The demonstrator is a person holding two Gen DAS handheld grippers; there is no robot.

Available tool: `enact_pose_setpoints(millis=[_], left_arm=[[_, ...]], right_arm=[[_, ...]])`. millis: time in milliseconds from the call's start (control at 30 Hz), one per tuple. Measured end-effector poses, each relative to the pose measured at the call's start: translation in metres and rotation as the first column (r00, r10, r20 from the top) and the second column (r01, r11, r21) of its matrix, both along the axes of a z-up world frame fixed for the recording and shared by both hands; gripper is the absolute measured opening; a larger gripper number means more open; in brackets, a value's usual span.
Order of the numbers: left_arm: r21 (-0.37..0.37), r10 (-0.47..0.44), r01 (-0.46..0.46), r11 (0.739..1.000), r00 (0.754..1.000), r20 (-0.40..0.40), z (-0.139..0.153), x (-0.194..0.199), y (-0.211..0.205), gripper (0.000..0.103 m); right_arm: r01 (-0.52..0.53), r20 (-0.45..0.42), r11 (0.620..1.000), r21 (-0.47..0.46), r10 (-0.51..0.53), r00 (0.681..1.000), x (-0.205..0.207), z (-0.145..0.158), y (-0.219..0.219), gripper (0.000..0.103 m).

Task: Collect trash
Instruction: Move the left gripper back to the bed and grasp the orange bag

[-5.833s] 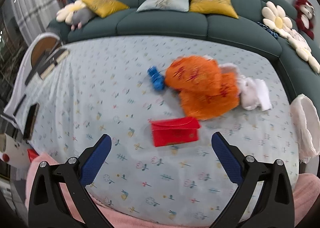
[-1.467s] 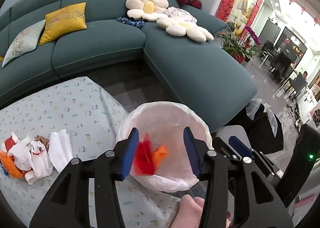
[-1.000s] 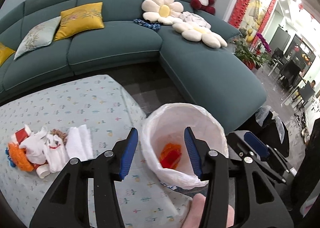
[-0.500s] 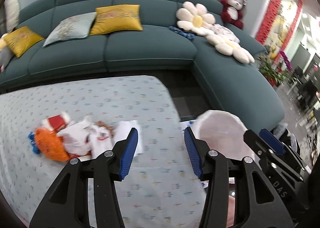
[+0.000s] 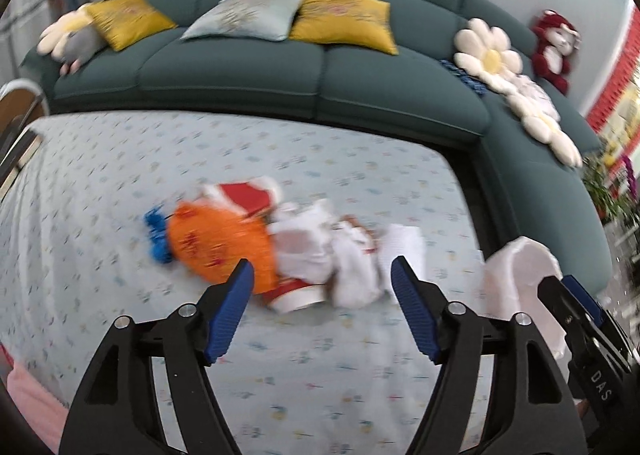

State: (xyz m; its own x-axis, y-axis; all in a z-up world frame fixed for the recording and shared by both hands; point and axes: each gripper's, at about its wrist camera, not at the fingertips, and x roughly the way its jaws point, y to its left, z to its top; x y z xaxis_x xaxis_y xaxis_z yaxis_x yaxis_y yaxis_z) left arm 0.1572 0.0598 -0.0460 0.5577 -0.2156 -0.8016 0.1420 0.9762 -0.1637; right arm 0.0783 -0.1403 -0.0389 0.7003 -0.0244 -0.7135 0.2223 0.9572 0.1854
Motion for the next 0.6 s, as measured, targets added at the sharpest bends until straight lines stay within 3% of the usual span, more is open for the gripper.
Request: enact_pose_setpoints(millis=[233, 600], left_arm=[[0.003, 0.085, -0.085, 0.996, 0.995, -0.053, -0.022, 0.015, 0.043, 0.08], [-0.051, 0.192, -0.204, 0.978, 0.966, -0.172, -0.062, 0.048, 0.084, 0.084]], right_arm=[[-0.07, -0.054, 0.998, 0.002, 0.07, 0.996, 0.025, -0.023, 0.038, 0.05], [-0.13, -0.133, 0.992, 0.006, 0.129, 0.983, 0.063, -0.06, 0.072, 0.05]])
